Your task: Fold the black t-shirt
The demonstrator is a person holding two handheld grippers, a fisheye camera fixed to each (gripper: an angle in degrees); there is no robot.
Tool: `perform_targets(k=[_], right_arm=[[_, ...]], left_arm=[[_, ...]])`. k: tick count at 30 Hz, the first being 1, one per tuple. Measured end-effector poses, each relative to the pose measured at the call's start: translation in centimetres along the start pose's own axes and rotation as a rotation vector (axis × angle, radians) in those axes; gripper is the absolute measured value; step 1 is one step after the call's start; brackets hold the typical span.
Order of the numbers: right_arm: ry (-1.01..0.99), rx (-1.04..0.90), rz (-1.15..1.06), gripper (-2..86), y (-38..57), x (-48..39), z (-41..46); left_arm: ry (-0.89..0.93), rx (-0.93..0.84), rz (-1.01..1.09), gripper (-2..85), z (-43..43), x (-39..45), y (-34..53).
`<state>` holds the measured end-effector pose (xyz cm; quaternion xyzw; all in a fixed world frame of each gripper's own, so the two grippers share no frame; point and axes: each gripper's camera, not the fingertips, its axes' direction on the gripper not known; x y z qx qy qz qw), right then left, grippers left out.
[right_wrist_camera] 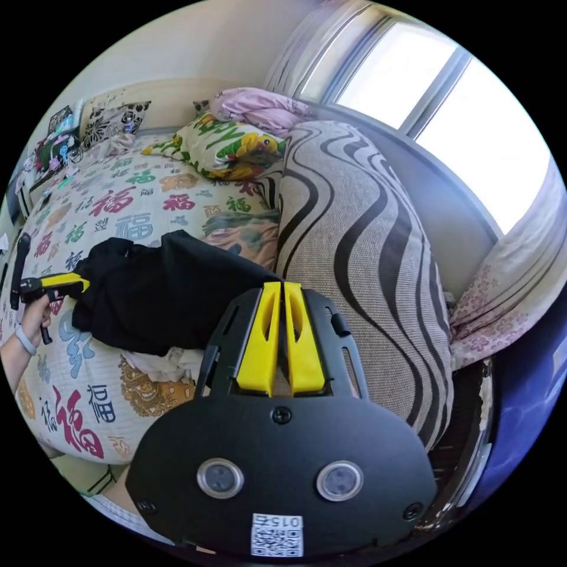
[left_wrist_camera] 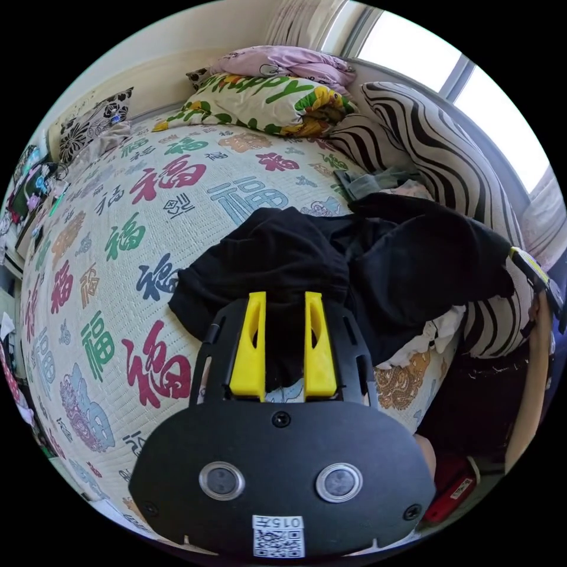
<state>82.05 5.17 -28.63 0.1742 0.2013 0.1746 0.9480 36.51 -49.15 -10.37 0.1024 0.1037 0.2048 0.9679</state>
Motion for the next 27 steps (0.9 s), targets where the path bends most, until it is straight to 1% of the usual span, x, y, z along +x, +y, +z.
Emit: perform_targets(k=[2, 4, 8, 11, 14, 16, 18, 20, 21, 23, 24, 26, 27], right_arm=[[-0.041, 0.000, 0.016, -0.8, 0.5, 1.2, -0.2], [-0.113, 0.054, 0.044, -0.8, 1.1, 2.9, -1.6], [-0.119, 0.005, -0.054, -0.7, 1.6, 3.6, -2.0], [-0.161, -0.026, -0.109, -0.7, 2.7, 4.3, -1.8], [-0.281, -0.031, -0.109, -0.7, 3.8, 5.8, -1.9], [-0.365, 0.006, -0.092, -0.8, 4.6, 7.4, -2.7], [-0.399, 0.051, -0.067, -0.8, 5.2, 8.9, -3.7], [-0.433, 0.098, -0.040, -0.8, 5.6, 10.6, -4.9], [-0.454, 0.122, -0.028, -0.8, 5.9, 11.7, -5.5], [-0.476, 0.151, -0.012, -0.8, 6.3, 13.2, -6.2], [-0.484, 0.167, -0.002, -0.7, 6.5, 14.1, -6.5], [-0.507, 0.183, 0.011, -0.7, 6.8, 15.2, -6.9], [-0.525, 0.196, 0.020, -0.7, 7.1, 15.7, -7.1]], left_arm=[[0.020, 0.002, 0.014, 7.5, -0.1, 0.6, -0.8], [0.068, 0.001, -0.024, 6.1, -0.1, 0.4, -1.4], [0.179, 0.042, -0.116, 2.5, -0.9, -0.1, -3.0], [0.207, 0.089, -0.139, 1.0, -2.2, 0.0, -4.8], [0.201, 0.132, -0.110, 0.4, -3.9, 1.5, -8.3], [0.186, 0.162, -0.078, 0.3, -5.0, 3.1, -11.1], [0.176, 0.221, -0.042, 0.2, -6.4, 4.8, -14.0], [0.228, 0.345, -0.005, 0.2, -9.2, 7.1, -17.7], [0.249, 0.374, 0.015, 0.2, -10.0, 7.8, -18.6], [0.292, 0.496, 0.158, 0.3, -13.5, 11.7, -21.4], [0.287, 0.525, 0.193, 0.4, -14.4, 12.7, -21.9], [0.268, 0.660, 0.294, 0.9, -17.6, 16.3, -22.6], [0.261, 0.684, 0.303, 1.1, -18.2, 16.9, -22.7]])
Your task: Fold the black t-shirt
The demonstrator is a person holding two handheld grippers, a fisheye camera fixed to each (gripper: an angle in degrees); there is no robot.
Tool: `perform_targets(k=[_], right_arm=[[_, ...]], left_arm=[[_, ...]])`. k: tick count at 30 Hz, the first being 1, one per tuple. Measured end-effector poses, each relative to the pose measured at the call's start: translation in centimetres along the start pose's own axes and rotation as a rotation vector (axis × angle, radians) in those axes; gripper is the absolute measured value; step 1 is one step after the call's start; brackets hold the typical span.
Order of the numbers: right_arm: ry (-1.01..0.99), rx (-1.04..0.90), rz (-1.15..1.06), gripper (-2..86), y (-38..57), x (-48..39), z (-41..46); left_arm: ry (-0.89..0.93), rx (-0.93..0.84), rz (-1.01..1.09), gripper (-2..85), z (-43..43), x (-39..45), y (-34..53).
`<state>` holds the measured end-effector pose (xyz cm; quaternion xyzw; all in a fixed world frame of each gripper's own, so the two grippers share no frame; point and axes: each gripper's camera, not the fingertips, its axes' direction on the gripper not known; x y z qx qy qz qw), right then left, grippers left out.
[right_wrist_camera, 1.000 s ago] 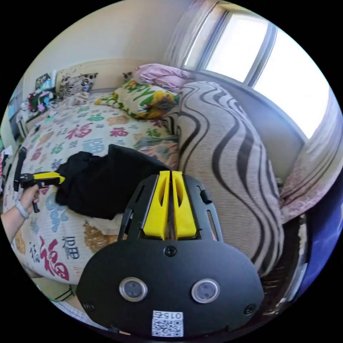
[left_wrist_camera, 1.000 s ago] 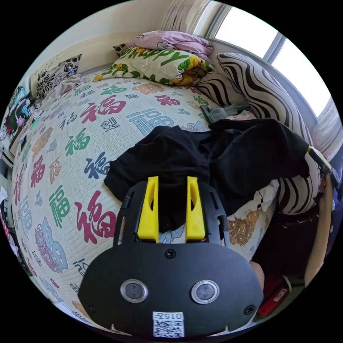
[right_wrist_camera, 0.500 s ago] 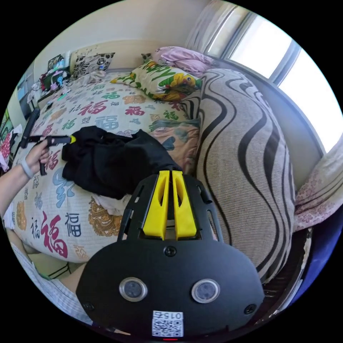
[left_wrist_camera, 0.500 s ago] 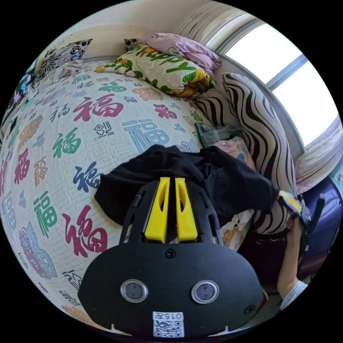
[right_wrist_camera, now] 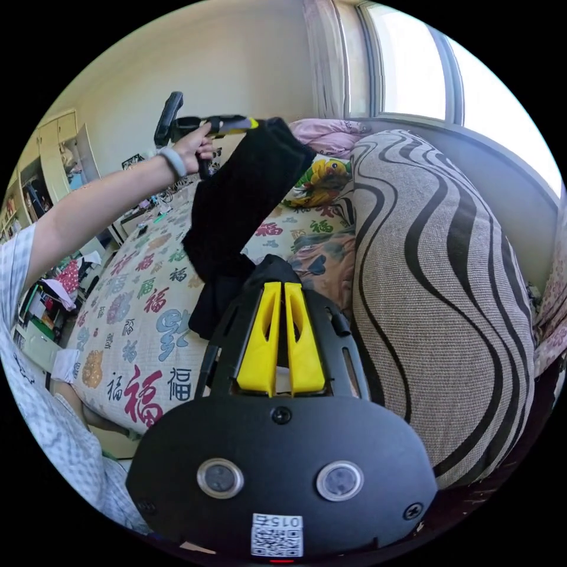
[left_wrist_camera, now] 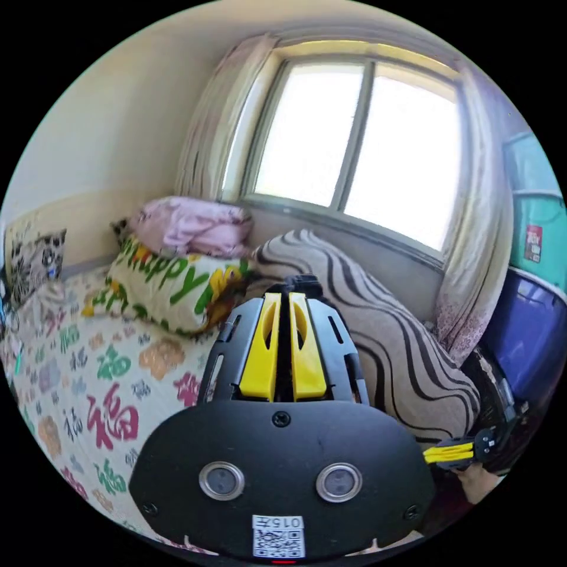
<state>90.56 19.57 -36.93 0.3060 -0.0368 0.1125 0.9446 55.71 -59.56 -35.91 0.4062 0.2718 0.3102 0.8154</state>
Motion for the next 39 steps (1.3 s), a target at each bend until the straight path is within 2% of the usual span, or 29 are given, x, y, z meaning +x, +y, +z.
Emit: perform_targets(k=[1, 3, 5, 7, 12, 14, 17, 22, 24, 26, 32, 37, 39], right_arm=[[-0.019, 0.009, 0.005, -0.7, 0.2, 0.2, -0.4], [-0.049, 0.019, 0.011, -0.7, 0.3, 0.4, -0.9], [-0.070, 0.021, 0.011, -0.7, 0.4, 0.3, -1.4], [-0.098, 0.042, 0.001, -0.8, 0.2, -0.3, -2.8], [-0.126, 0.133, -0.048, -0.8, -1.4, -2.4, -7.3], [-0.148, 0.172, -0.076, -0.9, -2.4, -3.7, -9.1], [-0.172, 0.210, -0.152, -0.9, -4.5, -7.2, -11.5], [-0.190, 0.211, -0.332, -0.9, -7.4, -16.6, -14.4], [-0.220, 0.208, -0.377, -0.9, -8.1, -19.7, -15.3], [-0.225, 0.209, -0.417, -0.9, -8.7, -22.8, -16.0], [-0.193, 0.230, -0.507, -0.9, -10.1, -30.5, -18.4], [-0.431, 0.229, -0.499, -0.9, -13.4, -36.2, -18.1], [-0.439, 0.247, -0.519, -0.9, -14.4, -38.7, -18.0]], left_arm=[[-0.010, 0.020, 0.030, 1.7, -0.1, 1.0, -0.5], [-0.023, -0.049, 0.062, 2.8, 0.7, 1.7, -0.1], [-0.045, -0.253, 0.023, 5.4, 2.5, 1.0, 2.4], [-0.053, -0.342, -0.023, 7.2, 2.6, -0.1, 5.3], [0.095, -0.490, -0.033, 9.8, -2.0, -1.5, 12.0], [0.258, -0.513, -0.002, 10.6, -7.1, -0.7, 14.3], [0.442, -0.502, 0.035, 11.3, -14.9, 1.2, 16.6], [0.431, -0.369, 0.075, 10.8, -26.5, 2.8, 17.6], [0.390, -0.334, 0.085, 9.0, -29.9, 2.8, 17.6], [0.339, -0.301, 0.064, 2.3, -34.5, 2.0, 17.8], [0.263, -0.191, -0.021, -0.2, -50.1, -3.1, 18.8], [0.130, -0.107, -0.051, -0.4, -62.1, -6.5, 18.3], [0.062, -0.088, -0.024, -0.4, -66.0, -6.9, 17.8]])
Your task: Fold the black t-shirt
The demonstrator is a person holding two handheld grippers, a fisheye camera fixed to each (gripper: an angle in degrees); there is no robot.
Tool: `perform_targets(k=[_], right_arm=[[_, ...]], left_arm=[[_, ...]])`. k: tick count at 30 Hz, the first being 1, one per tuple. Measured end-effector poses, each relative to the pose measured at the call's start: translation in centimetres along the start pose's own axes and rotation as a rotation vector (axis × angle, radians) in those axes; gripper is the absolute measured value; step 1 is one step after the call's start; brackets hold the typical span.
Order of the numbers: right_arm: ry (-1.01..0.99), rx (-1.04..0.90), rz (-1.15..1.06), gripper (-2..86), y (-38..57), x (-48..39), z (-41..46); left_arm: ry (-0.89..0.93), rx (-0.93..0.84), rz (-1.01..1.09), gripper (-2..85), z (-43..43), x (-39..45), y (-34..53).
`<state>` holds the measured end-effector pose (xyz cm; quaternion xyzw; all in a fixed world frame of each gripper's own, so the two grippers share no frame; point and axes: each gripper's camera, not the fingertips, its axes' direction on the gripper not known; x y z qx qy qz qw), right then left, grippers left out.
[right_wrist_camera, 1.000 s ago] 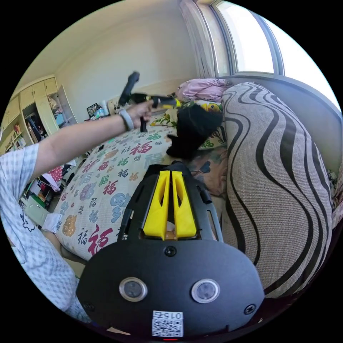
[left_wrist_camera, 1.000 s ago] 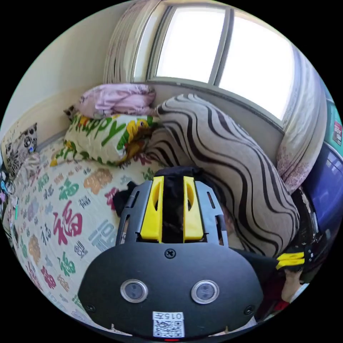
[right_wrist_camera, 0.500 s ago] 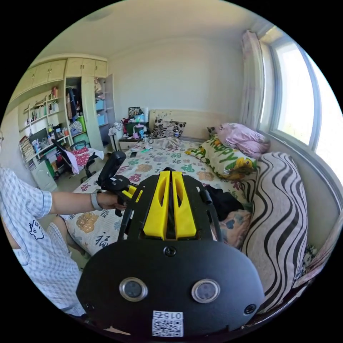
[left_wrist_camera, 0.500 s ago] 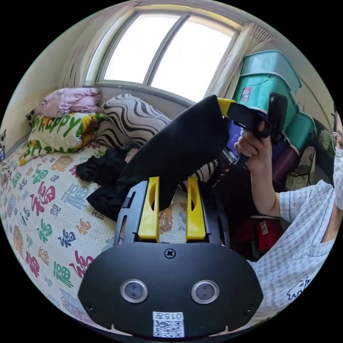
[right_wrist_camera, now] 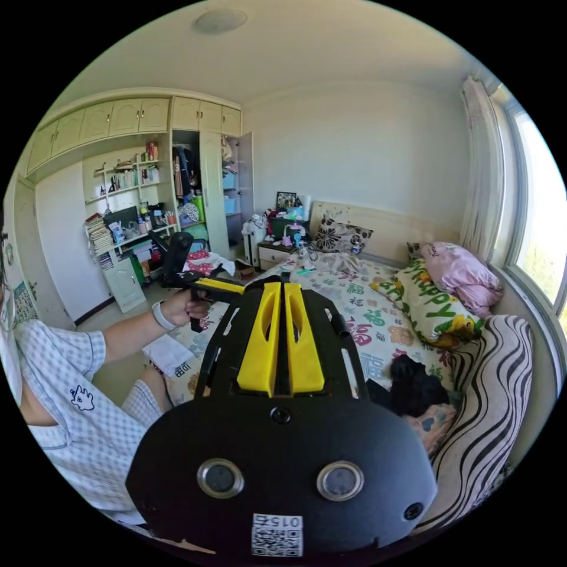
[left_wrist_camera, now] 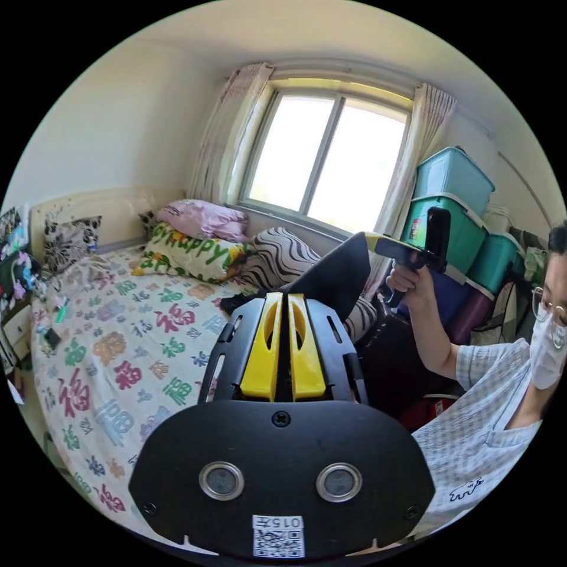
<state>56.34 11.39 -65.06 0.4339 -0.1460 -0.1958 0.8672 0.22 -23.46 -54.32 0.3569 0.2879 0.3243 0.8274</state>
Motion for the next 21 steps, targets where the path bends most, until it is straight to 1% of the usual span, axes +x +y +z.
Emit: perform_targets(k=[2, 3, 6, 8, 9, 11, 12, 13, 14, 15, 16, 17, 18, 20, 21], right_arm=[[-0.017, 0.016, -0.017, -0.9, -1.3, -1.1, 1.3], [-0.022, 0.029, -0.020, -0.9, -1.8, -1.7, 2.0], [0.019, 0.034, -0.013, -0.8, -1.1, -2.1, 4.0], [0.016, -0.006, 0.030, -0.8, 0.8, -1.3, 5.6], [0.015, -0.057, 0.078, -0.8, 2.6, -0.4, 7.1], [0.057, -0.164, 0.160, -0.7, 6.3, 1.0, 10.1], [0.076, -0.254, 0.214, -0.6, 9.3, 2.0, 12.6], [0.059, -0.358, 0.262, -0.5, 12.6, 2.8, 15.4], [0.043, -0.415, 0.284, -0.4, 14.3, 3.2, 16.9], [0.020, -0.526, 0.334, -0.1, 17.4, 3.9, 19.9], [-0.003, -0.623, 0.371, 0.4, 20.2, 4.4, 22.8], [-0.009, -0.668, 0.391, 0.8, 21.4, 4.6, 24.2], [-0.014, -0.725, 0.431, 1.7, 23.2, 5.0, 26.6], [0.002, -0.752, 0.457, 4.8, 24.0, 5.3, 29.8], [0.012, -0.743, 0.448, 6.5, 23.6, 5.3, 31.9]], left_arm=[[-0.055, 0.020, 0.020, -0.2, -4.2, -0.1, 0.0], [-0.052, 0.029, 0.023, -0.2, -5.0, -0.2, 0.1], [0.034, 0.013, 0.027, 0.5, -7.0, -0.7, 2.0], [0.072, -0.049, 0.024, 1.7, -6.7, -1.4, 5.4], [0.070, -0.067, 0.010, 2.1, -6.5, -1.7, 6.6], [0.043, -0.116, -0.063, 4.0, -6.3, -3.7, 12.4], [0.035, -0.128, -0.091, 4.4, -6.3, -4.5, 14.1], [0.011, -0.157, -0.163, 5.0, -6.2, -6.2, 17.6], [-0.027, -0.201, -0.260, 5.5, -6.1, -8.1, 21.4], [-0.049, -0.227, -0.314, 5.7, -6.1, -9.1, 23.2], [-0.090, -0.277, -0.416, 6.3, -6.1, -10.9, 26.9], [-0.129, -0.327, -0.511, 6.9, -6.3, -12.4, 30.4], [-0.145, -0.350, -0.556, 7.1, -6.4, -13.1, 32.0], [-0.220, -0.425, -0.654, 7.8, -7.0, -14.6, 37.1], [-0.244, -0.436, -0.669, 7.9, -7.2, -14.8, 38.0]])
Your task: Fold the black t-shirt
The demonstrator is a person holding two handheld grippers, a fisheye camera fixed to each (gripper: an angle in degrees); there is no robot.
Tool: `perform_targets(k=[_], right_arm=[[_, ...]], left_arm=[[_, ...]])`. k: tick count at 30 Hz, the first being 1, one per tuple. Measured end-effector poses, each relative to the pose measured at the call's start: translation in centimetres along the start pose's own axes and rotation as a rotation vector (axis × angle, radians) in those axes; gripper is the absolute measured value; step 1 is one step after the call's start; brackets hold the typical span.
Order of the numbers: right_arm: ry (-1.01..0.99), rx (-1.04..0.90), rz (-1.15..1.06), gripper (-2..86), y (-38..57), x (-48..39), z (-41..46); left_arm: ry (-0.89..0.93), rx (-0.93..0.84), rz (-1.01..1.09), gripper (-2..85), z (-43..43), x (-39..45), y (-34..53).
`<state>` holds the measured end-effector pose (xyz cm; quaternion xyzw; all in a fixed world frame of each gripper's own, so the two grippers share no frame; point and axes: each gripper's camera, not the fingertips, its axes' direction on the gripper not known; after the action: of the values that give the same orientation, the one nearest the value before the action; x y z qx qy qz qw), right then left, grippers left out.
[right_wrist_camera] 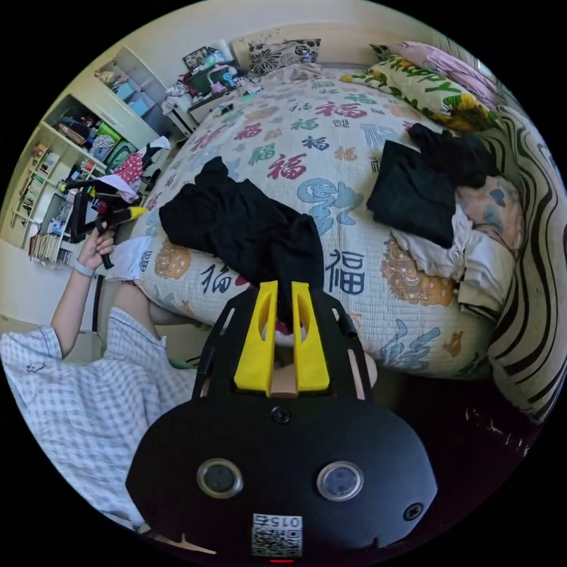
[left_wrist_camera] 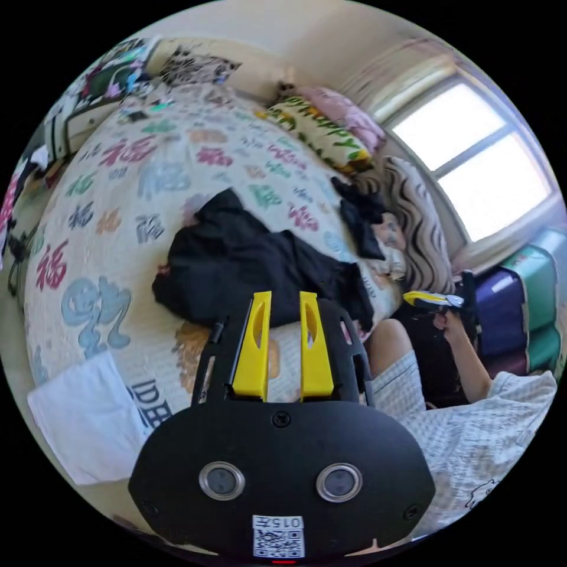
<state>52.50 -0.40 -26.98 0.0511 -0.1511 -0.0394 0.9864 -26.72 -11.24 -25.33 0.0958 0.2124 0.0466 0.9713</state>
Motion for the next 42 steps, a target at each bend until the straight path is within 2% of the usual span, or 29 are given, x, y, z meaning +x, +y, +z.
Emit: perform_targets(k=[5, 9, 11, 15, 18, 20, 22, 26, 29, 33, 35, 37, 40, 42], right_arm=[[-0.066, 0.030, -0.176, 9.4, -8.7, -4.9, 5.4], [-0.109, -0.196, -0.290, 12.8, -15.2, -10.1, 16.0], [-0.122, -0.254, -0.303, 10.7, -16.8, -11.5, 19.6], [-0.112, -0.221, -0.303, 1.8, -18.9, -12.9, 21.9], [-0.220, -0.215, -0.464, -0.2, -18.4, -15.2, 20.7], [-0.352, -0.292, -0.621, -0.6, -17.1, -17.5, 20.8], [-0.447, -0.458, -0.797, -0.7, -14.6, -20.8, 22.7], [-0.468, -0.695, -0.952, -0.3, -11.3, -24.0, 27.9], [-0.450, -0.699, -0.906, 2.0, -12.7, -24.2, 29.8], [-0.477, -0.488, -0.751, 8.1, -20.1, -21.2, 27.9], [-0.375, -0.339, -0.646, 9.4, -24.1, -18.7, 26.7], [-0.113, -0.159, -0.515, 10.3, -28.9, -15.0, 26.4], [0.108, -0.153, -0.301, 12.1, -33.9, -10.6, 29.1], [0.058, -0.223, -0.230, 10.7, -35.5, -9.0, 31.3]], left_arm=[[-0.108, 0.051, -0.105, 8.5, 0.3, -4.6, 2.2], [-0.064, 0.084, -0.127, 8.5, 0.0, -6.4, 2.9], [-0.059, 0.086, -0.125, 8.4, -0.3, -7.4, 3.7], [-0.055, 0.093, -0.125, 8.3, -1.2, -9.2, 5.3], [-0.043, 0.109, -0.149, 8.4, -1.9, -11.0, 6.8], [-0.040, 0.126, -0.178, 8.6, -2.4, -12.3, 8.1], [-0.054, 0.140, -0.202, 9.1, -2.6, -13.1, 8.9], [-0.054, 0.154, -0.284, 10.8, -2.1, -15.0, 9.9], [-0.078, 0.133, -0.329, 12.2, -0.4, -15.6, 9.4], [-0.137, 0.013, -0.308, 11.9, 3.6, -15.5, 7.9], [-0.235, -0.020, -0.277, 8.6, 5.0, -15.5, 7.9], [-0.228, 0.013, -0.263, 4.4, 4.6, -16.0, 8.7], [-0.182, 0.119, -0.307, 1.4, 1.3, -17.4, 12.0], [-0.162, 0.174, -0.361, 0.7, -0.9, -18.4, 14.9]])
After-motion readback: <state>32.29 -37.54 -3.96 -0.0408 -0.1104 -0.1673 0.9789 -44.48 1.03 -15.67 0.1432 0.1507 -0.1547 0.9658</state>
